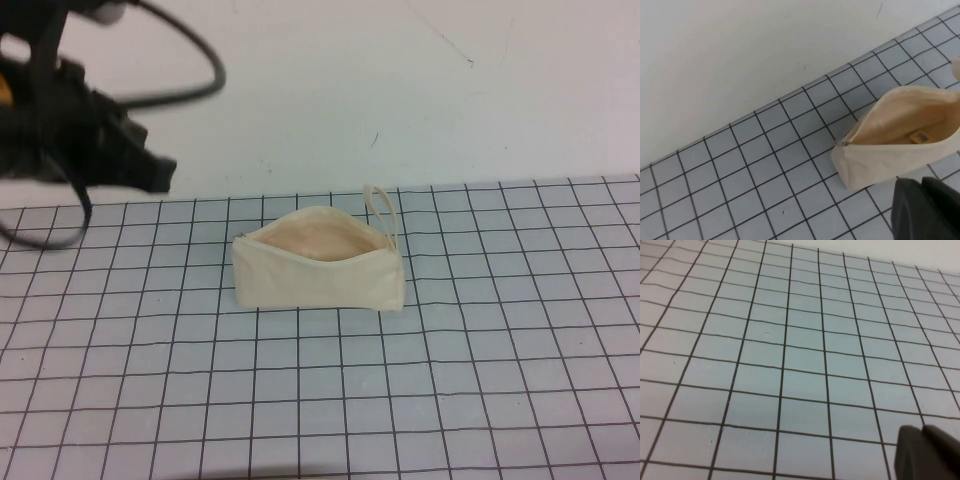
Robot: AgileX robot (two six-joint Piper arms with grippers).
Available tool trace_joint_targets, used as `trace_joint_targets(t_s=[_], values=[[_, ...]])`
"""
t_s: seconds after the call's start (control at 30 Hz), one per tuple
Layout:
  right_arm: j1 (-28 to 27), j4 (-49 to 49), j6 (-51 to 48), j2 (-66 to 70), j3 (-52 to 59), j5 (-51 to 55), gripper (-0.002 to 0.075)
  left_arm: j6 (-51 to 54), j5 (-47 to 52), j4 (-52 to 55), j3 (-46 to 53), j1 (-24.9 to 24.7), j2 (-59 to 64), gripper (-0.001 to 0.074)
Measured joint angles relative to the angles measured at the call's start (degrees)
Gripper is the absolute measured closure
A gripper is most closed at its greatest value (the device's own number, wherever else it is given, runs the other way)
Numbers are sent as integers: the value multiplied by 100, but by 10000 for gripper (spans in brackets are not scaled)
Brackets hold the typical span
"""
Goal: Put eraser into pencil case
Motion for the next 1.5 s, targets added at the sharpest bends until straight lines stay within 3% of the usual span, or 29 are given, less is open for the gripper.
trace_joint_targets(t_s=[0.17,0.5,0.8,0.97,1.2,1.5], values=[[0,0,0,0,0,0,727,-328,-1265,-105,1328,181,-758,736],[0,0,0,0,0,0,727,-610,-2872,-891,4283,1495,-2890,736],[0,0,0,0,0,0,727,-633,-4286,-927,6912,2056,-5234,736],[0,0,0,0,0,0,727,-673,-4207,-938,7747,2158,-6016,736],[0,0,0,0,0,0,727,-673,-2479,-827,7775,2160,-7058,736],[0,0,0,0,0,0,727,-673,-2301,-712,7756,2160,-7271,736]])
